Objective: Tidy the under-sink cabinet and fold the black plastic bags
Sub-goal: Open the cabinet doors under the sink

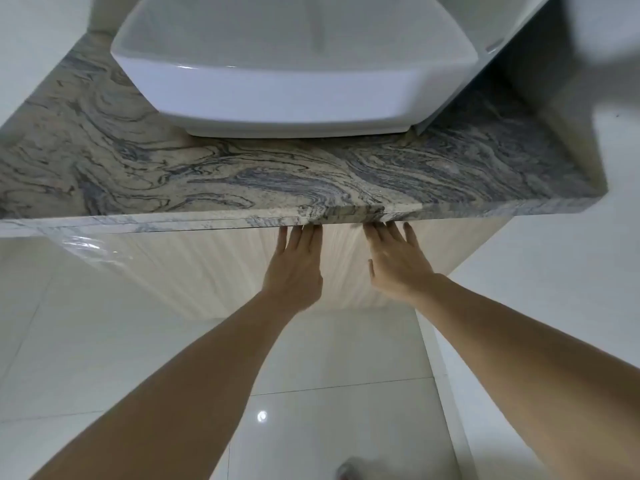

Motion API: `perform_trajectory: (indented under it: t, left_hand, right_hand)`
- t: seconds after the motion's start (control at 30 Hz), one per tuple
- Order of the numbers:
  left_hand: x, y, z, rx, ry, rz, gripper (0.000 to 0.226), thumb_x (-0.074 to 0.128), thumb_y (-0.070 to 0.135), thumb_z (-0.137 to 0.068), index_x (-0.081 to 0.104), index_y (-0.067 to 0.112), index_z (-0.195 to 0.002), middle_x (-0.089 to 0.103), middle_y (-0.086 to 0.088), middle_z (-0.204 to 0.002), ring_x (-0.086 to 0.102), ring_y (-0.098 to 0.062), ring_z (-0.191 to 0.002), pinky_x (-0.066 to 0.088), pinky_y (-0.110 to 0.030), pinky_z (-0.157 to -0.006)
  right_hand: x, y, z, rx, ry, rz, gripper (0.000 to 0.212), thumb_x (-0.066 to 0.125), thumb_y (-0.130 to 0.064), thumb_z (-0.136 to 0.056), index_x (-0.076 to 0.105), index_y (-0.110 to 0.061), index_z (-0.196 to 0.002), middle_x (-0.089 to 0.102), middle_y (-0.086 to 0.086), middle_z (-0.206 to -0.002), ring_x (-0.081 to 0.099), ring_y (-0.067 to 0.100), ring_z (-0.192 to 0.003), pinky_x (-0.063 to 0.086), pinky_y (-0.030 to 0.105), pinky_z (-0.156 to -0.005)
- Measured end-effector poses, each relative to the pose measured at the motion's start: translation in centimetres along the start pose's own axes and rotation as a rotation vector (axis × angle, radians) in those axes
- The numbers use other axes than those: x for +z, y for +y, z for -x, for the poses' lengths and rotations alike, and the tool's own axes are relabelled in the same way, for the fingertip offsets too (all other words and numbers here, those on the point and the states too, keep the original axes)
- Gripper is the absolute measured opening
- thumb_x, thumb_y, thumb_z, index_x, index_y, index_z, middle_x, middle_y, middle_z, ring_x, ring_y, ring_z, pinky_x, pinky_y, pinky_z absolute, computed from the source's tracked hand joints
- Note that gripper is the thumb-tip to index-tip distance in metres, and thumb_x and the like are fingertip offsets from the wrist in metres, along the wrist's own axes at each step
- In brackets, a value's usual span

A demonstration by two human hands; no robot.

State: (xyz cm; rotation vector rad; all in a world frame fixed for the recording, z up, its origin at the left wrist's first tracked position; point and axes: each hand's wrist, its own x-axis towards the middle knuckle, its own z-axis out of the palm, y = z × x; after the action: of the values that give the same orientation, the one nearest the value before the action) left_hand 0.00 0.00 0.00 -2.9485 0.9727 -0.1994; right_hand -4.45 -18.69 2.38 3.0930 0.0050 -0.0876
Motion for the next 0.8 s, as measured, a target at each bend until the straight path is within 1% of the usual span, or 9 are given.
perform_trajectory:
  t: [0.1, 0.17, 0.33, 0.4, 0.47, 0.57, 0.63, 0.7, 0.8]
  left_hand:
    - [-0.1, 0.0, -0.4, -0.018, -0.015, -0.019, 0.081, 0.060, 0.026, -0.081, 0.023, -0.003, -0.148, 0.034, -0.019, -0.149, 0.030, -0.034, -0.139, 0.015, -0.050, -0.119]
    - [0.0, 0.1, -0.5, -0.018, 0.012, -0.033, 0.080, 0.063, 0.022, -0.078, 0.029, -0.004, -0.146, 0.038, -0.020, -0.146, 0.034, -0.034, -0.137, 0.019, -0.050, -0.118]
    - [0.0, 1.1, -0.4, -0.056, 0.125, 0.051, 0.071, 0.067, 0.004, -0.067, 0.046, -0.007, -0.134, 0.052, -0.022, -0.127, 0.049, -0.037, -0.120, 0.033, -0.049, -0.112]
    - [-0.2, 1.4, 0.1, -0.050, 0.176, 0.112, 0.065, 0.070, 0.000, -0.067, 0.051, -0.006, -0.129, 0.055, -0.021, -0.120, 0.052, -0.037, -0.112, 0.040, -0.047, -0.106]
    - [-0.5, 1.8, 0.8, -0.076, 0.220, 0.175, 0.054, 0.075, 0.002, -0.068, 0.059, -0.002, -0.119, 0.059, -0.018, -0.111, 0.055, -0.035, -0.103, 0.049, -0.043, -0.093]
    - [-1.5, 3.2, 1.8, -0.210, 0.216, 0.470, 0.024, 0.072, 0.008, -0.080, 0.070, 0.001, -0.102, 0.061, -0.015, -0.101, 0.053, -0.033, -0.097, 0.052, -0.041, -0.076]
    - [-2.2, 4.1, 2.5, -0.321, 0.113, 0.682, 0.016, 0.065, 0.014, -0.089, 0.074, 0.006, -0.099, 0.063, -0.010, -0.100, 0.052, -0.026, -0.098, 0.045, -0.031, -0.076]
    - [-2.6, 4.9, 3.7, -0.405, 0.006, 0.860, 0.017, 0.063, 0.018, -0.091, 0.076, 0.010, -0.099, 0.067, -0.006, -0.102, 0.055, -0.020, -0.096, 0.038, -0.022, -0.077]
    - [-3.4, 5.9, 5.6, -0.499, -0.135, 1.130, 0.014, 0.067, 0.018, -0.089, 0.078, 0.010, -0.095, 0.071, -0.001, -0.085, 0.063, -0.019, -0.086, 0.045, -0.024, -0.077]
  right_hand:
    - [0.2, 0.2, 0.0, 0.016, 0.007, -0.023, 0.078, 0.056, -0.015, -0.089, 0.013, -0.008, -0.154, 0.025, 0.008, -0.157, 0.018, 0.025, -0.147, 0.016, 0.050, -0.120]
    - [0.3, 0.0, 0.0, 0.011, 0.020, -0.060, 0.075, 0.054, -0.010, -0.088, 0.017, -0.008, -0.154, 0.027, 0.008, -0.155, 0.020, 0.025, -0.146, 0.023, 0.049, -0.119]
    - [0.7, -0.1, 0.5, 0.010, 0.073, -0.173, 0.074, 0.053, 0.002, -0.083, 0.026, -0.005, -0.151, 0.032, 0.011, -0.152, 0.023, 0.029, -0.146, 0.040, 0.047, -0.108]
    - [0.8, -0.1, 1.3, -0.005, 0.134, -0.228, 0.071, 0.054, 0.005, -0.082, 0.032, -0.004, -0.149, 0.037, 0.012, -0.151, 0.027, 0.030, -0.145, 0.045, 0.045, -0.104]
    - [1.0, -0.1, 2.3, -0.003, 0.215, -0.308, 0.062, 0.056, 0.007, -0.082, 0.044, -0.004, -0.141, 0.047, 0.011, -0.143, 0.037, 0.029, -0.139, 0.048, 0.042, -0.102]
    - [1.4, 0.1, 4.0, 0.054, 0.363, -0.435, 0.035, 0.061, 0.002, -0.086, 0.062, -0.006, -0.120, 0.064, 0.007, -0.119, 0.054, 0.028, -0.117, 0.053, 0.043, -0.092]
    - [1.5, 0.2, 5.1, 0.127, 0.408, -0.519, 0.016, 0.066, -0.008, -0.088, 0.069, -0.007, -0.104, 0.069, 0.006, -0.103, 0.057, 0.027, -0.103, 0.053, 0.041, -0.086]
    - [1.2, 0.3, 6.1, 0.243, 0.373, -0.599, 0.014, 0.070, -0.017, -0.088, 0.072, -0.007, -0.097, 0.071, 0.007, -0.099, 0.057, 0.025, -0.101, 0.049, 0.031, -0.086]
    - [0.6, 0.4, 7.8, 0.379, 0.333, -0.639, 0.015, 0.074, -0.020, -0.084, 0.074, -0.006, -0.090, 0.069, 0.009, -0.102, 0.057, 0.026, -0.104, 0.039, 0.023, -0.087]
